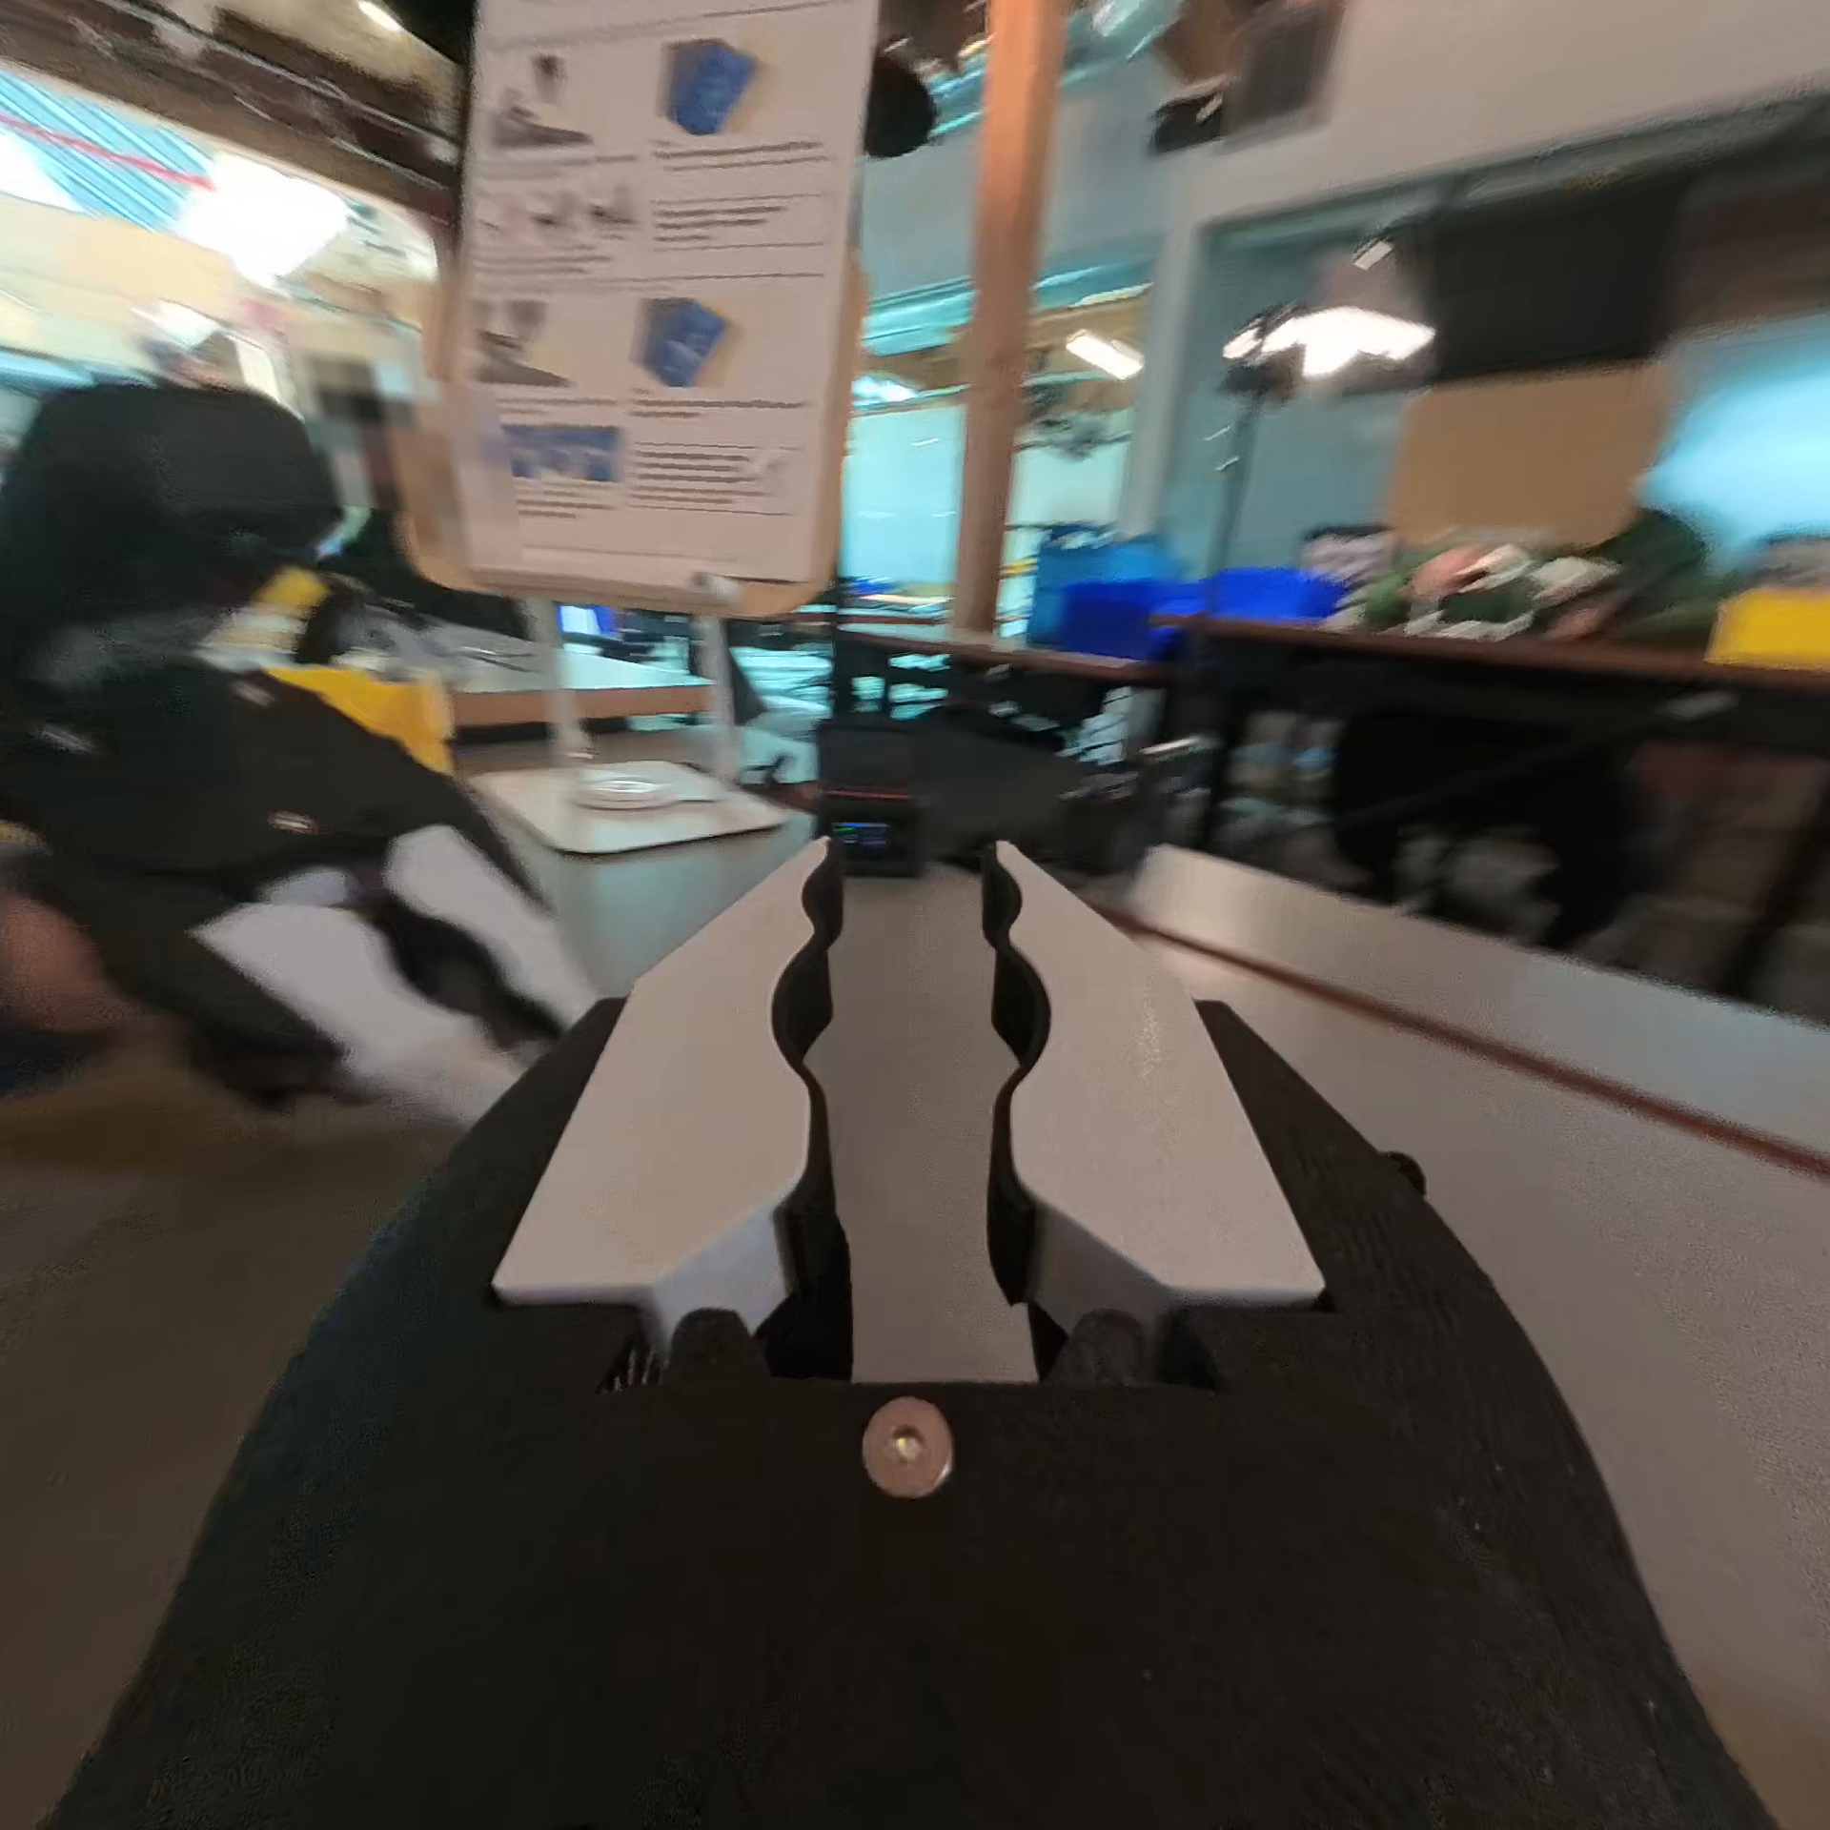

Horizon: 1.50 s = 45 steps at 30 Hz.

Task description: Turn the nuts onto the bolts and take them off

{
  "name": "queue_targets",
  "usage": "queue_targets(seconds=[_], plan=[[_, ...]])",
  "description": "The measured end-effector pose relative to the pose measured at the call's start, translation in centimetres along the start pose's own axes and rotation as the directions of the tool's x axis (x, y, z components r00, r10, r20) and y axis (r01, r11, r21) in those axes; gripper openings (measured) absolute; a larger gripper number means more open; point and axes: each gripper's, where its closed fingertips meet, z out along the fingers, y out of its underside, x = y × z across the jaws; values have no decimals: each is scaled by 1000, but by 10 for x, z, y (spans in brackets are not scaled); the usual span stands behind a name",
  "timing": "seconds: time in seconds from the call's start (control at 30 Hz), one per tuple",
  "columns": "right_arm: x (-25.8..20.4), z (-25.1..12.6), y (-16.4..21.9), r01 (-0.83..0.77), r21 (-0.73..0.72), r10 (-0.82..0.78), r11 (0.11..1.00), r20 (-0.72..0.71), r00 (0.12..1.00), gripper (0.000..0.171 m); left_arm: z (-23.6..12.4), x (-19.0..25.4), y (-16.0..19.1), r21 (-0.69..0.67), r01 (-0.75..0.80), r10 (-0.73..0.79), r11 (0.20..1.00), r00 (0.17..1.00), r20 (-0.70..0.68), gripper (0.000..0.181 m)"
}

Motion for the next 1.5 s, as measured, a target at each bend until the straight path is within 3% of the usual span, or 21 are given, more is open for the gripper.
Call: queue_targets(seconds=[0.03,0.13,0.27,0.57,0.7,0.87,1.03,1.07,1.1,1.17,1.23,1.37,1.5], plan=[[-9,1,-1,-74,-7,74,997,59,995,28,-2,-12,-13,122,8,-18,993,996,84,7],[-30,4,3,-237,-77,248,969,214,945,30,-17,-21,-47,427,28,-101,904,983,150,7],[-52,3,10,-351,-183,395,918,354,848,27,-25,5,-67,562,-16,-1,827,1000,30,7],[-70,-5,17,-209,-250,307,945,468,828,9,-27,19,-73,594,0,25,804,999,-34,8],[-66,-8,22,-121,-255,231,959,466,854,9,-22,34,-71,561,55,45,826,986,-163,33],[-63,-9,38,12,-286,125,958,456,881,9,-9,32,-61,465,-45,84,884,995,-62,31],[-62,-11,36,102,-261,32,960,464,885,9,-9,39,-64,463,-35,83,886,993,-84,40],[-61,-11,35,106,-254,23,961,458,889,9,-10,39,-65,469,-29,77,883,994,-83,45],[-59,-11,34,108,-245,16,963,453,891,9,-10,31,-66,473,-22,47,881,998,-41,65],[-55,-11,30,105,-232,5,967,433,901,9,-18,14,-71,509,-59,19,859,996,82,73],[-51,-11,25,89,-209,6,974,417,909,8,-27,13,-77,549,-57,8,834,996,91,67],[-61,-14,13,28,-173,57,984,470,881,8,-14,28,-68,476,58,-14,878,995,-96,57],[-73,-19,6,0,-161,87,987,534,841,8,-4,43,-60,427,68,12,902,983,-183,40]])
